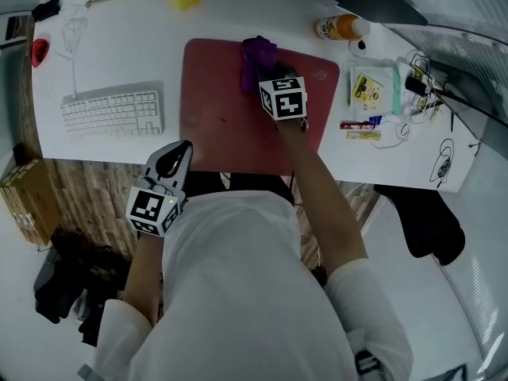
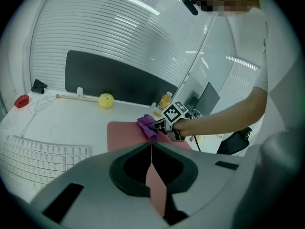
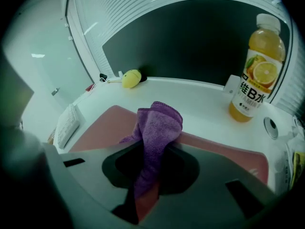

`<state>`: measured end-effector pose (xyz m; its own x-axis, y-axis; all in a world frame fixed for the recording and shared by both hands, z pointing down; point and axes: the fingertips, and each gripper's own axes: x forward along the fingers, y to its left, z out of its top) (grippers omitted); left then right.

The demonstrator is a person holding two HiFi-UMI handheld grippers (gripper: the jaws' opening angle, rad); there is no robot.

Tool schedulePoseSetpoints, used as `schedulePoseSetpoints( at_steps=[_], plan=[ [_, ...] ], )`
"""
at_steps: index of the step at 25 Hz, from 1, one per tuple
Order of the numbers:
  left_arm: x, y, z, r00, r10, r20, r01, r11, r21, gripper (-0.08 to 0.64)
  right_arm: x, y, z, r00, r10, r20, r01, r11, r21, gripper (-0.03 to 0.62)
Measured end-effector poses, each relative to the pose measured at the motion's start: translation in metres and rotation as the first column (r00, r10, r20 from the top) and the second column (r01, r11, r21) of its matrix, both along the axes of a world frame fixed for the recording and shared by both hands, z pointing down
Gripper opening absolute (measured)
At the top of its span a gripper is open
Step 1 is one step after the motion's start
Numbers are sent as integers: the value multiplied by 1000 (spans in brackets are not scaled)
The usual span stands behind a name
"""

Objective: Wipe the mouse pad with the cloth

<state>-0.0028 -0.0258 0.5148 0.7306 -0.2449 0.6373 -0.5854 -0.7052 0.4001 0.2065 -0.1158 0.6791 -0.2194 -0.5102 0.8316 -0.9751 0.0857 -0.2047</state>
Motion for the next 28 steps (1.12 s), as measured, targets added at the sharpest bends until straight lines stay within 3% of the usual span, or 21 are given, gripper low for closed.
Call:
schedulePoseSetpoints(
  at_steps=[14,28],
  plan=[
    [45,23,-4,999,44,-8,-44,999,12,21,92,48,2,991,123,-44,-123,992,-14,84],
    [69,41,-13,998,62,-5,-62,997,38,21,167,102,4,963,248,-108,-254,966,-44,84]
  ],
)
